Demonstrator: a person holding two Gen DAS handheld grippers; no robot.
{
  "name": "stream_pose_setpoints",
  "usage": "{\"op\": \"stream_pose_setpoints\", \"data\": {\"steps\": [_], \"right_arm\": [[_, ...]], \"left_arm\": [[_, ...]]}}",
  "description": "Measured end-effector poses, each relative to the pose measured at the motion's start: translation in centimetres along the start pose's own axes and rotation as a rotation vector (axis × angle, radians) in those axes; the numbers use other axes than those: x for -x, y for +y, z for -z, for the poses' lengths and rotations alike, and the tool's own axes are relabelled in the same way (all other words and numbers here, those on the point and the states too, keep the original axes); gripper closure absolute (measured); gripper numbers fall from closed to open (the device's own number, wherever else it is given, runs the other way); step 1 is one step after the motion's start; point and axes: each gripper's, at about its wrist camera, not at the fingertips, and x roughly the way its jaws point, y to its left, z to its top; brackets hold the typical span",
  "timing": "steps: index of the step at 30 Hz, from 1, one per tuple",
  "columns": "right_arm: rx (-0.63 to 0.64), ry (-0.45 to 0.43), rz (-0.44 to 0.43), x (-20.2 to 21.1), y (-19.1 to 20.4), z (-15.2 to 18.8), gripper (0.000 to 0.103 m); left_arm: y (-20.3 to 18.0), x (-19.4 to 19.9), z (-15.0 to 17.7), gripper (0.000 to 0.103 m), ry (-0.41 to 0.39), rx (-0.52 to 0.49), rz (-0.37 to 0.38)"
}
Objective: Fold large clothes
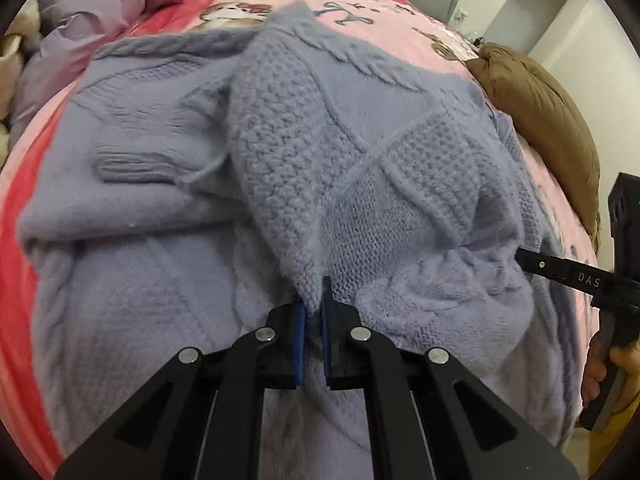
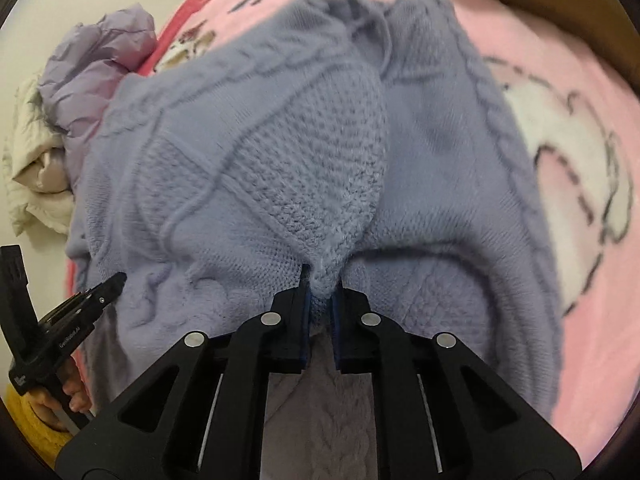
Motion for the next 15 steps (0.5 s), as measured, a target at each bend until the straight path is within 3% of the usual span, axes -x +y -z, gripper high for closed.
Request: {"op": "stream_pose_setpoints", "data": {"steps": [3,4,6,7,9,10,13,15], "right_arm": [[-0.001,-0.017,0.002,-0.3,-0.1,0.0,0.084],[-0.007,-0.024,-0.003,-0.1,-0.2,0.1,0.077],[-0.018,-0.054,-0.029,1.3,-0.5,0.0,0.062],[-0.011,-0.074,-0.025,2.2,-0.5,0.0,0.051],[0.015,-0.124,0.003,4.5,-0.5,-0.4,0.045],[0.022,-0.14,0.007,5.3,-0.5,-0.6,0.037],[0.078,-0.186,-0.018,7.3,-0.4,-3.1,0.036],[0.144,-0.21,-0.029,7.4,-0.1,-5.9,0.036]], "left_arm": [[0.2,-0.1,-0.1,0.091,-0.038,-0.007,0.014],[0.4,0.4,0.0,0.088,-0.052,-0.001,0.027],[0.9,1.7,0.0,0.067,-0.074,0.014,0.04],[1.2,2.9,-0.1,0.062,-0.09,0.006,0.039],[1.5,4.9,-0.7,0.059,-0.115,-0.033,0.023],[1.6,6.1,-1.3,0.059,-0.131,-0.07,0.006],[1.8,8.2,-5.0,0.049,-0.196,-0.179,-0.044],[2.1,8.4,-7.6,0.038,-0.24,-0.222,-0.038]]}}
